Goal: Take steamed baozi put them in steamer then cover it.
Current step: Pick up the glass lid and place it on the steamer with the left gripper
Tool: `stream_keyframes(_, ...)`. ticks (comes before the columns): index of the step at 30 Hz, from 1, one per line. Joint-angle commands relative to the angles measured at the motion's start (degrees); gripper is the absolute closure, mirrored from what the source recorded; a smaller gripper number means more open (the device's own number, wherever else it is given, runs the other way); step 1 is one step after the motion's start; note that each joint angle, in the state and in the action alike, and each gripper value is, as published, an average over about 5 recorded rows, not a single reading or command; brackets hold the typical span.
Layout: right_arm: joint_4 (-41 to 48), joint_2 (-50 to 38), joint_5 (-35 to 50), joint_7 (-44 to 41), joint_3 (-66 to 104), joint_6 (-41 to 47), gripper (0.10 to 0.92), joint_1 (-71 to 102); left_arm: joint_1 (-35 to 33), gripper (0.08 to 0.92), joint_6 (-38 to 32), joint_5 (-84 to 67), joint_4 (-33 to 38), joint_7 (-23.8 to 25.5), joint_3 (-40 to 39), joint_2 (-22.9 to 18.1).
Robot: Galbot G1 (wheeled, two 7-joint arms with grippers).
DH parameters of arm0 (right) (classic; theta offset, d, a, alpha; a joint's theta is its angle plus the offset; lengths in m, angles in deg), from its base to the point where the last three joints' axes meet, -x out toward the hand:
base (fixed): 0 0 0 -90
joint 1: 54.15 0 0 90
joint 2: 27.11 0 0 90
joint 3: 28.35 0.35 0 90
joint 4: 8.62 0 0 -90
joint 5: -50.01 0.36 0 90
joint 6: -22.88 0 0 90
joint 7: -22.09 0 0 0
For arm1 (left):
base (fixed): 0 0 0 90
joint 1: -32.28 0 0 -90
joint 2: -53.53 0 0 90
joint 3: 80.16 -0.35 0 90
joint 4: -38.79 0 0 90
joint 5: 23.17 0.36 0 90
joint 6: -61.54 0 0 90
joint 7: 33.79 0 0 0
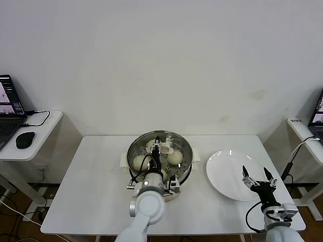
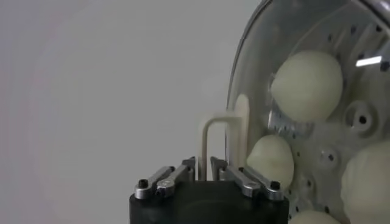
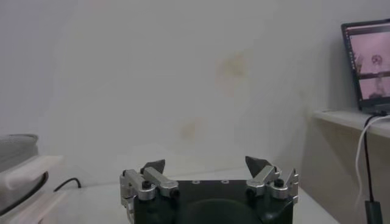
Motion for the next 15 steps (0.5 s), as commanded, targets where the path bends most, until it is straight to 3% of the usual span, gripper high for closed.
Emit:
stream_keyframes(1,0.0,0.0,0.0,0.0,-0.1,0.0,0.203,0.0,-2.3,0.497,0.1,-1.1,6.6,1.8,-0.8,1.5)
stream_keyframes(10,-0.2,-0.1,0.1,0.0,0.2,0.1,0.202,0.5,-5.1,0.24,0.2,-2.7,12.3,3.4,-1.6,3.0)
stream_keyframes(15,-0.5,-0.6,0.4,0.0,0.0,0.4,0.203,1.2,-7.7,0.18,0.1,-3.6,17.6,3.5,-0.8,4.1)
